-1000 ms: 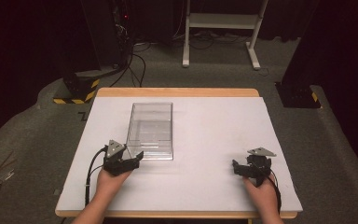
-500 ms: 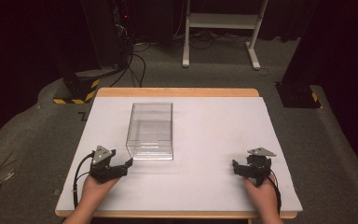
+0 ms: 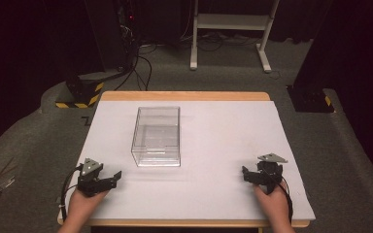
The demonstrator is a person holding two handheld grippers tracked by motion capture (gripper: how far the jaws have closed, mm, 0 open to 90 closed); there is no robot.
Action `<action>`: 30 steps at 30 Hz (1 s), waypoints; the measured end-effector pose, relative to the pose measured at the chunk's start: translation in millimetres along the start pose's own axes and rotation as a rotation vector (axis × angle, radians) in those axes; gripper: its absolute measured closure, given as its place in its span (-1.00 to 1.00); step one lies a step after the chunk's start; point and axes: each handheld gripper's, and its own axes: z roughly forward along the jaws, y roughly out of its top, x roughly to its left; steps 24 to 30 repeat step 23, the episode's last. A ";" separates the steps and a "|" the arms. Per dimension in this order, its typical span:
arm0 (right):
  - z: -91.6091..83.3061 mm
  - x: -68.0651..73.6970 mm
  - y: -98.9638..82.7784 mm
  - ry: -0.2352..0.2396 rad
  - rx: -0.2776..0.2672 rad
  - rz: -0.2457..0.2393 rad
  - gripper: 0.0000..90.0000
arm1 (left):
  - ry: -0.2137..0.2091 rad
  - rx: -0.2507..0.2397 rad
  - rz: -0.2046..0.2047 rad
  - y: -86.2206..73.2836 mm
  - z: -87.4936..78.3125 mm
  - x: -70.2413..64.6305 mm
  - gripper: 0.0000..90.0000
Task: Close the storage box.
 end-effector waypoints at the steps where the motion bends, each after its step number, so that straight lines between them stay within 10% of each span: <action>1: 0.0 0.0 0.0 0.000 0.000 0.000 -0.77 | 0.012 0.016 0.007 -1.5 1.6 0.0 -0.60; 30: -0.1 0.2 0.0 -0.001 -0.001 -0.001 -0.77 | 0.009 0.052 0.034 -1.9 6.6 -2.5 -0.61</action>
